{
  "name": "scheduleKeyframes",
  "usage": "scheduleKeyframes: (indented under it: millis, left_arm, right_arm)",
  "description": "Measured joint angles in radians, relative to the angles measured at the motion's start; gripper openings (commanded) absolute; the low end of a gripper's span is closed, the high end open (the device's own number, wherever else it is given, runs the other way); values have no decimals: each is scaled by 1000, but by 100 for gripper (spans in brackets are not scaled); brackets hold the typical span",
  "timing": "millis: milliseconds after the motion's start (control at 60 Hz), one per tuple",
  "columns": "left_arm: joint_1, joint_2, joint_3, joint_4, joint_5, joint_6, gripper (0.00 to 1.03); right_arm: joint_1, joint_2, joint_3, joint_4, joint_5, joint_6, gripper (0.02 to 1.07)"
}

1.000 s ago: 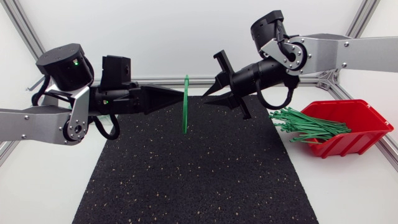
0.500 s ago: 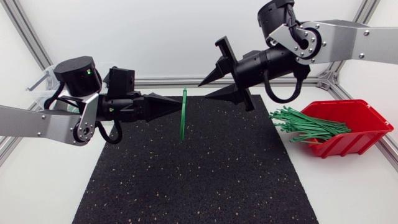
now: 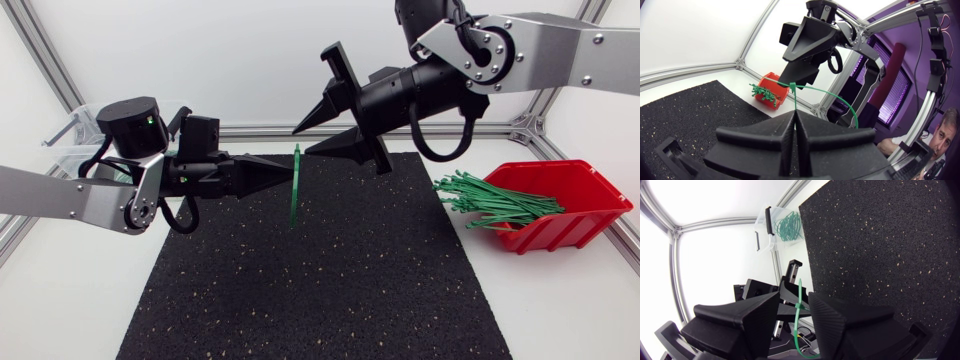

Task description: Take a green cable tie from the red box, thread the tail through the head to close it, then place it in the transparent bin on the left.

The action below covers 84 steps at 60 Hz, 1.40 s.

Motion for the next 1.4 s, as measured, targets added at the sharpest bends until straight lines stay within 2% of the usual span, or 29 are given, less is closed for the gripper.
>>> scheduleKeyframes:
  millis: [167,250,367,417,650,733,1133,1233,1400]
  left_arm:
    - [0,0,0,0,0,0,3]
    - [0,0,0,0,0,0,3]
    - [0,0,0,0,0,0,3]
    - [0,0,0,0,0,0,3]
    - [0,0,0,0,0,0,4]
    - [0,0,0,0,0,0,4]
    - [-1,0,0,0,0,0,3]
    - [-2,0,0,0,0,0,3]
    - [-2,0,0,0,0,0,3]
  right_arm:
    - [5,37,8,0,0,0,48]
    - [5,44,9,0,0,0,39]
    - [4,45,23,-3,0,0,37]
    - [4,45,29,-3,0,0,29]
    - [4,45,30,-11,3,0,29]
    - [4,45,30,-12,3,0,23]
    - [7,45,30,-15,0,0,20]
    - [7,45,30,-15,-4,0,12]
    - [7,45,29,-16,-13,0,8]
